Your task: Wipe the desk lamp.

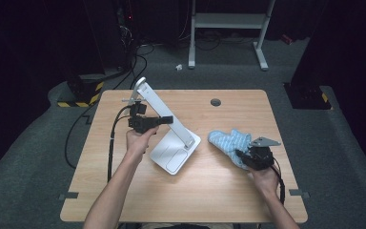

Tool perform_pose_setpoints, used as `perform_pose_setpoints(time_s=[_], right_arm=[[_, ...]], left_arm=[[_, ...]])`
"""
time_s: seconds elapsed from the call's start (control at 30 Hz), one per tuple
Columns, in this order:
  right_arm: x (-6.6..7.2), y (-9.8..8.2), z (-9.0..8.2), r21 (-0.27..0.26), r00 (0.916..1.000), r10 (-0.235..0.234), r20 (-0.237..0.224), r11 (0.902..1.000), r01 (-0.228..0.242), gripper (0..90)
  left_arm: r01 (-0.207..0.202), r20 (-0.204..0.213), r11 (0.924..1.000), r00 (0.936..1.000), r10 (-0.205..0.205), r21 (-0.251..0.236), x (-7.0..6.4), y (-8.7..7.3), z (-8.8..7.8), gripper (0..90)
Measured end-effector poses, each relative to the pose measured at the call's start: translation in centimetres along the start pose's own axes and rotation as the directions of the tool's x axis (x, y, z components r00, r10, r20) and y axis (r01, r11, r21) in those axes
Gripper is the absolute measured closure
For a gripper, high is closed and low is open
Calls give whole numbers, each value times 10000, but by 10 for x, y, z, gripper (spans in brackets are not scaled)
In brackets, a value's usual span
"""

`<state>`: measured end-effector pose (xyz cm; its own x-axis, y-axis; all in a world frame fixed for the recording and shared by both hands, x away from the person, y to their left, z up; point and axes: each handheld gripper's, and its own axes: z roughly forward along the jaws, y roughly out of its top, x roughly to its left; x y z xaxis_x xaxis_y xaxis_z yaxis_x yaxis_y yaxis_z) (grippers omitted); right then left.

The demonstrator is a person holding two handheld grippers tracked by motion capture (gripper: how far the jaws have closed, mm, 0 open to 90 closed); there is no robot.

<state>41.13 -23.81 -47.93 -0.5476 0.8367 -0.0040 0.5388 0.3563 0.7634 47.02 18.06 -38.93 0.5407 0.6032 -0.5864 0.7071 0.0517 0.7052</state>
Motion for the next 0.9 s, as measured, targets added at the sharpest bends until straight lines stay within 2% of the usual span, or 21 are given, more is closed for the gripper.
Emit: perform_pose_setpoints(time_s=[0.2,0.53,0.77,0.9], right_arm=[[-6,-2,2,85,9996,213,184,9997,-214,658],[-11,-4,9,323,9987,421,302,9986,-431,647],[-12,-8,14,547,9981,495,356,9972,-514,635],[-11,-10,16,568,9984,489,295,9971,-505,623]], left_arm=[[146,-237,9997,9996,-150,-187,3,0,4,765],[412,-404,9986,9983,-425,-345,7,-1,15,766],[426,-868,9988,9952,-444,-231,10,-3,25,765],[465,-920,9988,9946,-479,-171,12,-3,27,765]])
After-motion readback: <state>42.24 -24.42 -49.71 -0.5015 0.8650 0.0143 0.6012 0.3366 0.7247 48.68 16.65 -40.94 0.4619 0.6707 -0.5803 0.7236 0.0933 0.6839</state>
